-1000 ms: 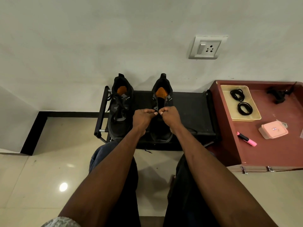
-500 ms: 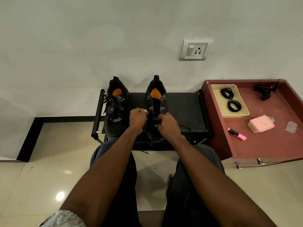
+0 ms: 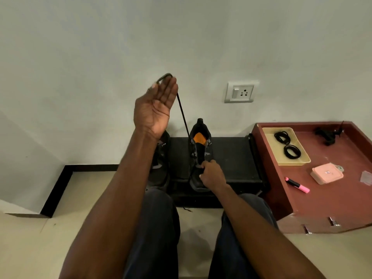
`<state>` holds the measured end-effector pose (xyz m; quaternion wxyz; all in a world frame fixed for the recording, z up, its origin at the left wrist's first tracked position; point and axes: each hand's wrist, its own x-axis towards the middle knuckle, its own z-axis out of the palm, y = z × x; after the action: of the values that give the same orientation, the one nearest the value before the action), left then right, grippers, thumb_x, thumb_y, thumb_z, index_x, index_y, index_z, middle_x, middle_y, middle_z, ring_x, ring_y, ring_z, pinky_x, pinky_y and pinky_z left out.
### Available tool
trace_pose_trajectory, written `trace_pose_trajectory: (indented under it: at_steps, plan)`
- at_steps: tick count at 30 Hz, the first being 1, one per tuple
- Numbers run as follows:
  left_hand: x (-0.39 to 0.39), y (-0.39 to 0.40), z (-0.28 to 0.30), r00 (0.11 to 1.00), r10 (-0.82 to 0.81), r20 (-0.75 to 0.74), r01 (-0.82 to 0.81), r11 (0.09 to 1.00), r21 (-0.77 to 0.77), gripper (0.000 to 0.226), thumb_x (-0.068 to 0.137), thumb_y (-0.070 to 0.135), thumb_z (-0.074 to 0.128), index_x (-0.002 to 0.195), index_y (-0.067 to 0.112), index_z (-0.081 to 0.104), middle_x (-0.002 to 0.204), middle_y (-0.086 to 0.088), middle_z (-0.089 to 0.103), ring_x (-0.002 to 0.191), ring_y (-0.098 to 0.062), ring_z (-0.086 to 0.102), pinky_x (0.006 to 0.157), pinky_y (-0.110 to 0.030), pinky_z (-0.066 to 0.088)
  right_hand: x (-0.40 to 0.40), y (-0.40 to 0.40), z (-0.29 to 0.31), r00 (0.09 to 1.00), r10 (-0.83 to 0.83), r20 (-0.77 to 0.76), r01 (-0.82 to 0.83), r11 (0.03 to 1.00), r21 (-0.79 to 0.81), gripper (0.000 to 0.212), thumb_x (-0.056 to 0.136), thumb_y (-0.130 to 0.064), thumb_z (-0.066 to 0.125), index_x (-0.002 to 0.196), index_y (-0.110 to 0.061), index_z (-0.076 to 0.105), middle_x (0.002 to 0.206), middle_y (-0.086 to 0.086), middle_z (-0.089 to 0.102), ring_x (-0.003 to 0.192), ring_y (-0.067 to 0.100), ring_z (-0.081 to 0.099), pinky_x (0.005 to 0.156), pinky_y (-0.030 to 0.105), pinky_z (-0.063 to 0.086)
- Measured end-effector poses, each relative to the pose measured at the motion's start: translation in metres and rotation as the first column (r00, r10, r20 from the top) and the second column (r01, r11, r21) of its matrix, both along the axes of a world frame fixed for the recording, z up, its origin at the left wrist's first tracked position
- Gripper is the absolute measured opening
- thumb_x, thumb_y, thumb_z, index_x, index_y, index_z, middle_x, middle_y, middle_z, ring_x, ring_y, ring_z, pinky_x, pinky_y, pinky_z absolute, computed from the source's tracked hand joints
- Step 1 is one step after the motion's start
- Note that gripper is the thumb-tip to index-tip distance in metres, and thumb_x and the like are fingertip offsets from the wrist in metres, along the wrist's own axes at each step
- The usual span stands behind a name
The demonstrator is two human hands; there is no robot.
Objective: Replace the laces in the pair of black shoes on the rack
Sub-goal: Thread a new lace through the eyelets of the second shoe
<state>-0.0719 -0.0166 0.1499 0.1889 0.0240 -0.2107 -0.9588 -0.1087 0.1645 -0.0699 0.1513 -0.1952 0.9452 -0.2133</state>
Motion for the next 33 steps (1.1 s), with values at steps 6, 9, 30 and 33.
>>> trace_pose_trajectory:
  at_steps: [6, 9, 30, 33]
  plan:
    - [0.005, -0.004, 0.014, 0.994, 0.092, 0.06, -0.084, 0.988, -0.127, 0.014, 0.095, 0.004, 0.049, 0.099, -0.001, 0.06, 0.091, -0.018, 0.074, 0.087, -0.03, 0.073, 0.08, -0.037, 0.06, -0.001, 0.007, 0.002, 1.0, 0.002, 0.016, -0.002, 1.0, -0.016, 0.031, 0.091, -0.012, 0.062, 0.122, -0.011, 0.06, 0.13, 0.014, 0.049, 0.117, 0.032, 0.052, 0.1, 0.039, 0.046]
    - [-0.004, -0.007, -0.049, 0.819, 0.389, 0.423, -0.14, 0.849, -0.509, 0.023, 0.09, 0.005, 0.057, 0.113, 0.006, 0.054, 0.09, -0.009, 0.067, 0.08, -0.027, 0.066, 0.065, -0.034, 0.055, -0.003, 0.009, 0.002, 0.999, -0.011, 0.033, 0.011, 1.0, -0.015, 0.027, 0.091, -0.012, 0.063, 0.118, -0.01, 0.062, 0.128, 0.013, 0.05, 0.116, 0.032, 0.053, 0.099, 0.038, 0.046]
    - [-0.006, 0.021, -0.179, 0.621, 0.292, 0.727, 0.558, 0.486, -0.672, 0.018, 0.1, 0.005, 0.043, 0.089, 0.006, 0.057, 0.078, -0.008, 0.068, 0.07, -0.019, 0.062, 0.071, -0.033, 0.052, -0.008, 0.003, 0.001, 0.998, -0.011, 0.066, 0.009, 1.0, 0.024, 0.017, 0.089, -0.011, 0.061, 0.106, -0.009, 0.059, 0.12, 0.014, 0.051, 0.102, 0.033, 0.056, 0.09, 0.042, 0.052]
    - [-0.011, 0.018, -0.152, 0.656, 0.275, 0.703, 0.447, 0.609, -0.655, 0.012, 0.1, 0.005, 0.046, 0.097, 0.009, 0.058, 0.07, -0.004, 0.054, 0.056, -0.014, 0.048, 0.053, -0.028, 0.045, -0.005, 0.003, 0.002, 0.999, -0.008, 0.053, 0.006, 0.999, 0.044, 0.018, 0.089, -0.012, 0.06, 0.106, -0.007, 0.058, 0.12, 0.016, 0.051, 0.105, 0.035, 0.055, 0.09, 0.041, 0.049]
